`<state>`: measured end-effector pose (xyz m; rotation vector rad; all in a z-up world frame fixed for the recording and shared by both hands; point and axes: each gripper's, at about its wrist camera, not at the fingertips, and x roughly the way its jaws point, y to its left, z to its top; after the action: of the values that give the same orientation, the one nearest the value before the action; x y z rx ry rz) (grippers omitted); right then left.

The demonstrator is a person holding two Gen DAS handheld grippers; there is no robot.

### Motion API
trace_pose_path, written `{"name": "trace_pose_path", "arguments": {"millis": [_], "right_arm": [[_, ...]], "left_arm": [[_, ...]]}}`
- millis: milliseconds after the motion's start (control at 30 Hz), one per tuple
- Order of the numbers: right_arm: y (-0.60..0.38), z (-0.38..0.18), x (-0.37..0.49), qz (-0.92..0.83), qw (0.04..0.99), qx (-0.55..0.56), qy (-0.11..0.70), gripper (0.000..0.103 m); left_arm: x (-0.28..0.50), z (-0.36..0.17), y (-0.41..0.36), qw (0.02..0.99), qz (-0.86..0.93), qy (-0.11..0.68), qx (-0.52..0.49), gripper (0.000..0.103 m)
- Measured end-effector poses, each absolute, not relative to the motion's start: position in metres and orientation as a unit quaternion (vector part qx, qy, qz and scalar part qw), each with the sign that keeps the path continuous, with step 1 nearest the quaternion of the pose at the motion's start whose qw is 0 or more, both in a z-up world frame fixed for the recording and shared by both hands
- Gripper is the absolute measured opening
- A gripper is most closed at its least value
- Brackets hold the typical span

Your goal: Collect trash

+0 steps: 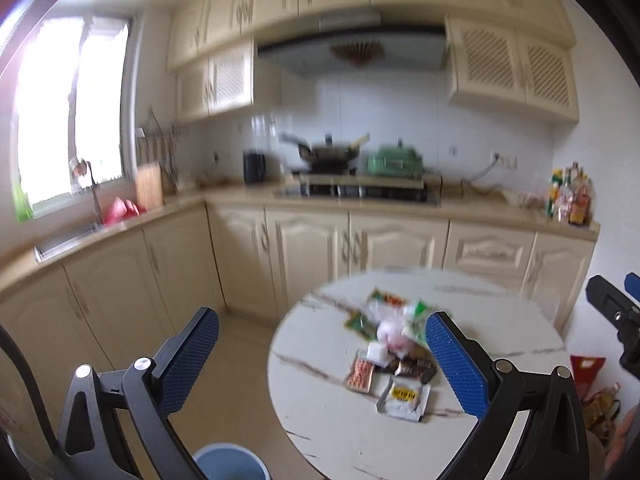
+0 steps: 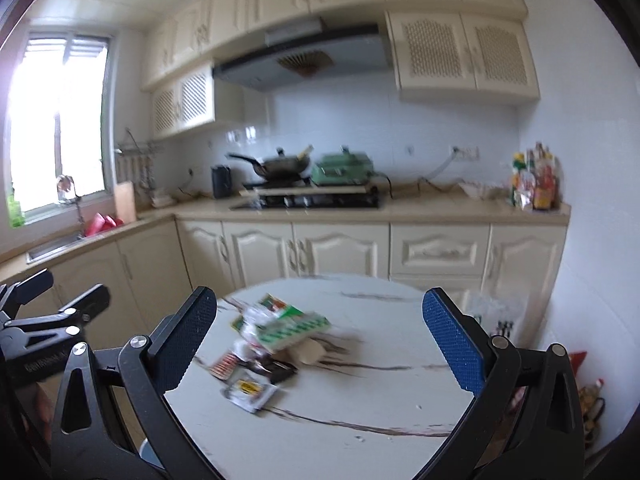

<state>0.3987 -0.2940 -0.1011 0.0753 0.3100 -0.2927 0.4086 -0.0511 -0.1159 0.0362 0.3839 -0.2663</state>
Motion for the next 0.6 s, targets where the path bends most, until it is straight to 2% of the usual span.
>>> {"name": "trace_pose_path", "arguments": {"millis": [200,400,600], "right_arm": [[-0.336,-0.151,0.455,-0.154,0.960,0.056,0.228,0.103],[-0.350,-0.196,0.520,-0.112,0.945,0.082,0.297,0.103],[-0.315,-0.238,0.569,-0.079,0.931,-0.012,0.357,0.103]], "left_arm": [[0.488,-0.134,-0.065,0.954,-0.128,0.269,0.017,0.102],[0.527,-0.144,-0.070,0.947,-0.122,0.296,0.026,0.102],[0.566,-0.156,-0.075,0.942,-0.123,0.311,0.030,0.102]]}}
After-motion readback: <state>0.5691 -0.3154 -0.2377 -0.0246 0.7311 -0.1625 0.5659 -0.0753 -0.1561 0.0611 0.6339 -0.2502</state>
